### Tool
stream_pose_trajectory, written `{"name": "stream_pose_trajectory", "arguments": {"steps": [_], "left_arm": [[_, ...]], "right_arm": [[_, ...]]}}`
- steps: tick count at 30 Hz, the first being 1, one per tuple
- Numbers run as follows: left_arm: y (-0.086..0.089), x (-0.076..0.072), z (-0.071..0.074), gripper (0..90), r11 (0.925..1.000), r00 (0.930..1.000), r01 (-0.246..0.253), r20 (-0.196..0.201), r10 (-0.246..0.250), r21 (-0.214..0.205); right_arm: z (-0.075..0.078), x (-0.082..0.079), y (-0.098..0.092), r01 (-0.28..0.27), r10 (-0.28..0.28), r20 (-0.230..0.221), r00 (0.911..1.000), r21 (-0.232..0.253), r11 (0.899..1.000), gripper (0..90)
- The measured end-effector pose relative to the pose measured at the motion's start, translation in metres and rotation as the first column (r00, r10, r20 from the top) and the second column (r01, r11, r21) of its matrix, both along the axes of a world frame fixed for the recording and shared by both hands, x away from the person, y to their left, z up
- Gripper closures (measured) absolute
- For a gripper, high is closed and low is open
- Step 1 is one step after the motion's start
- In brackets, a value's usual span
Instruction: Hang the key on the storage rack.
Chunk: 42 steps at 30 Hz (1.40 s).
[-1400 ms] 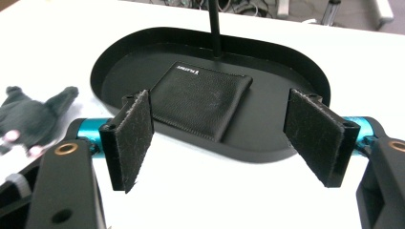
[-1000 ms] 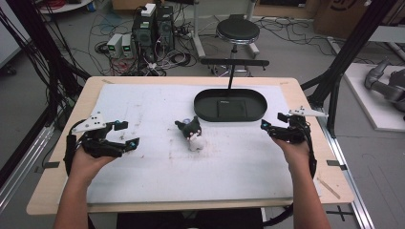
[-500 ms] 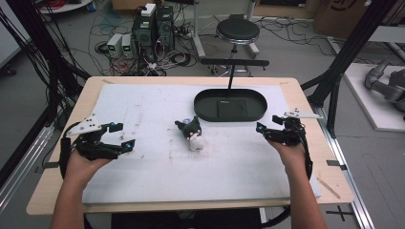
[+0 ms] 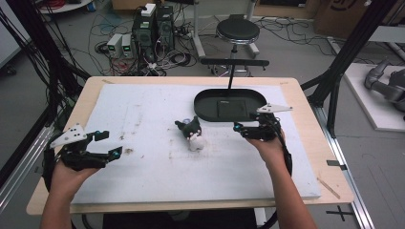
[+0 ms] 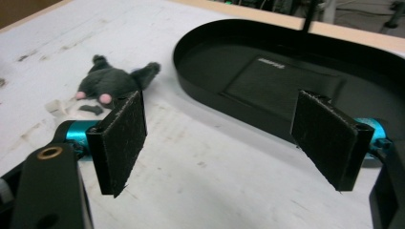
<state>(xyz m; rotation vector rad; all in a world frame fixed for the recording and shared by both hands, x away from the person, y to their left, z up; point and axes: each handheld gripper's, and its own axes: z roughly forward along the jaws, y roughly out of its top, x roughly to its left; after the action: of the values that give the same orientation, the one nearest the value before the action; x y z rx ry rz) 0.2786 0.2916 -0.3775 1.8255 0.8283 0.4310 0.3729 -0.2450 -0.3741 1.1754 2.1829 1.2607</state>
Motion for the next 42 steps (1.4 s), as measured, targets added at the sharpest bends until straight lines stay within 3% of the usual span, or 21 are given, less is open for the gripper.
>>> {"name": "stream_pose_trajectory", "arguments": {"steps": [10,14,20,30,35,36,38,42], "left_arm": [[0.012,-0.010,0.001,16.9,0.9996,0.9996,-0.029,0.006,0.029,-0.007],[0.014,-0.012,0.003,16.9,0.9994,0.9994,-0.033,0.010,0.033,-0.012],[0.015,-0.012,0.005,16.9,0.9994,0.9994,-0.031,0.018,0.031,-0.017],[0.018,-0.014,0.006,17.0,0.9993,0.9992,-0.033,0.020,0.033,-0.019],[0.016,-0.014,0.006,16.9,0.9995,0.9994,-0.027,0.020,0.027,-0.016],[0.016,-0.014,0.006,17.0,0.9996,0.9995,-0.026,0.019,0.026,-0.015],[0.015,-0.013,0.006,17.0,0.9996,0.9995,-0.025,0.019,0.025,-0.012],[0.016,-0.013,0.005,17.0,0.9996,0.9995,-0.025,0.017,0.025,-0.011]], "right_arm": [[-0.002,0.012,0.063,-0.092,0.091,-0.027,0.9954,-0.045,0.995,20.4],[-0.004,0.017,0.089,-0.138,0.135,-0.049,0.9897,-0.067,0.988,20.4],[-0.015,0.026,0.122,-0.156,0.145,-0.095,0.9848,-0.118,0.981,20.4],[-0.034,0.037,0.154,-0.145,0.122,-0.161,0.9794,-0.142,0.979,20.4],[-0.052,0.043,0.169,-0.128,0.079,-0.227,0.9707,-0.210,0.969,20.8],[-0.056,0.044,0.170,-0.134,0.076,-0.248,0.9658,-0.223,0.966,26.1],[-0.058,0.045,0.169,-0.136,0.082,-0.274,0.9584,-0.186,0.973,31.4],[-0.053,0.044,0.166,-0.156,0.102,-0.270,0.9576,-0.188,0.970,35.2]]}}
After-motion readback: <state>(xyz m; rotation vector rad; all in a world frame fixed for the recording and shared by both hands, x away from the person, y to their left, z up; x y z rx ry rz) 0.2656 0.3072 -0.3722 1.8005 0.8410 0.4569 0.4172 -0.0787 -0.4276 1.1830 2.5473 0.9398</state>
